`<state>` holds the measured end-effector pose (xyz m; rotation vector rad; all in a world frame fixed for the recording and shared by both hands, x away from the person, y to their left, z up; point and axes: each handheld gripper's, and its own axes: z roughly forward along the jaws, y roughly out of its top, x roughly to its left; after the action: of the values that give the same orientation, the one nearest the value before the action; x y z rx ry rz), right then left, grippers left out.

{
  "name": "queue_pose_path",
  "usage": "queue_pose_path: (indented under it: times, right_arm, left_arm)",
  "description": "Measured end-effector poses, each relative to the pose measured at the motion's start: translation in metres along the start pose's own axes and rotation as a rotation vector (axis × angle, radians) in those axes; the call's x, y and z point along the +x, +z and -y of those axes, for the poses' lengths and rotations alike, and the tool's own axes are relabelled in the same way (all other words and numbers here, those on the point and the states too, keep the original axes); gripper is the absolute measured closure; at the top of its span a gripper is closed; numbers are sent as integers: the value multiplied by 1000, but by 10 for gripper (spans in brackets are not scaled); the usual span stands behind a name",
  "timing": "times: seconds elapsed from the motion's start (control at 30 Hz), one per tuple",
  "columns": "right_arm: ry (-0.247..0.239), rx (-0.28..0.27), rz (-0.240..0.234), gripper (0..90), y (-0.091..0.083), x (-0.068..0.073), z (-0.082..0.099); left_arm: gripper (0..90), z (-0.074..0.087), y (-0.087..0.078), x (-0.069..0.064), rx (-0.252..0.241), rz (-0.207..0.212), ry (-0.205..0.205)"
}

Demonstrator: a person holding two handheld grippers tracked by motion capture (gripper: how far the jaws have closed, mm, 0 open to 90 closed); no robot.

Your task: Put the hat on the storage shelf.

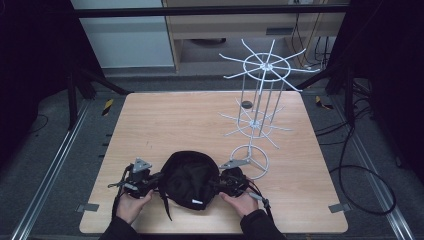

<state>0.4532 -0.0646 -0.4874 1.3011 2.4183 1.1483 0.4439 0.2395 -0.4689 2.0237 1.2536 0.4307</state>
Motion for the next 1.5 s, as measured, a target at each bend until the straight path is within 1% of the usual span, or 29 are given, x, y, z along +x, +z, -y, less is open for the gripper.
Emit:
queue_pose_path:
  times: [0.03, 0.07, 0.1, 0.17, 0.23, 0.3, 0.33, 0.37, 0.43, 0.47, 0.5, 0.53, 0.57, 0.6, 0.63, 0.67, 0.77, 0.83, 0.87, 1.0, 1.07, 1.1, 1.13, 1.17, 1.23, 1.3, 1.37, 1.43, 1.5]
  right_arm:
    - [9, 5, 1, 553, 1, 0, 0]
    - [9, 10, 8, 617, 1, 0, 0]
    - [5, 3, 8, 657, 0, 0, 0]
    - [15, -5, 4, 745, -2, 0, 0]
    - [18, -35, -8, 801, -7, 0, -2]
    - [-1, -80, -11, 827, -14, 2, -4]
    - [-17, -100, -10, 833, -18, 4, -6]
    - [-46, -136, -15, 837, -24, 7, -8]
    - [-84, -171, -14, 840, -30, 13, -11]
    - [-122, -202, -17, 841, -35, 18, -14]
    - [-141, -220, -20, 841, -38, 22, -16]
    - [-180, -245, -26, 842, -44, 29, -18]
    - [-204, -265, -35, 843, -46, 34, -19]
    - [-218, -271, -44, 843, -48, 37, -20]
    - [-229, -269, -53, 842, -48, 40, -21]
    - [-255, -271, -69, 842, -48, 44, -21]
    - [-285, -233, -94, 841, -41, 49, -19]
    - [-289, -211, -94, 841, -37, 49, -16]
    - [-289, -198, -89, 841, -34, 48, -14]
    - [-280, -196, -67, 840, -33, 47, -12]
    - [-273, -194, -52, 840, -33, 45, -11]
    - [-275, -194, -46, 840, -33, 45, -10]
    - [-274, -194, -41, 840, -33, 44, -10]
    - [-271, -194, -35, 839, -32, 44, -9]
    - [-270, -194, -31, 839, -32, 44, -8]
    - [-273, -196, -29, 833, -32, 45, -8]
    - [-274, -198, -32, 824, -32, 45, -8]
    - [-275, -201, -38, 814, -32, 45, -8]
    - [-278, -201, -47, 808, -31, 45, -7]
  left_arm:
    - [844, 0, 0, 0, 1, 0, -1]
    - [845, 0, 0, 0, 2, 2, -3]
    - [845, 1, 0, 0, 3, 3, -3]
    - [846, 1, 1, -1, 7, 8, -6]
    - [847, 2, 1, -1, 9, 17, -10]
    - [848, 2, 1, -2, 9, 24, -13]
    - [847, 2, 1, -3, 10, 29, -14]
    - [847, 3, 1, -3, 8, 32, -16]
    - [847, 2, 2, -4, 4, 39, -20]
    - [847, 2, 2, -5, -1, 43, -26]
    - [847, 1, 3, -5, -7, 49, -34]
    - [846, 1, 4, -6, -11, 49, -39]
    - [846, 1, 5, -6, -13, 50, -42]
    - [846, 0, 6, -6, -14, 51, -45]
    - [846, 0, 8, -7, -14, 52, -49]
    - [845, -1, 10, -7, -15, 51, -50]
    - [835, -1, 14, -7, -9, 54, -58]
    - [824, 0, 14, -5, -8, 56, -57]
    - [799, 0, 13, -5, -11, 57, -59]
    - [717, -1, 7, -2, -28, 71, -68]
    - [656, -1, 1, -2, -42, 77, -85]
    - [638, -1, -4, -2, -59, 62, -79]
    - [600, -2, -8, -1, -80, 51, -70]
    - [576, -3, -13, -1, -99, 53, -73]
    - [547, -5, -23, -1, -131, 64, -80]
    - [531, -7, -30, -4, -161, 93, -85]
    - [512, -10, -33, -8, -185, 123, -82]
    - [489, -14, -34, -15, -196, 157, -81]
    - [469, -18, -32, -21, -198, 173, -68]
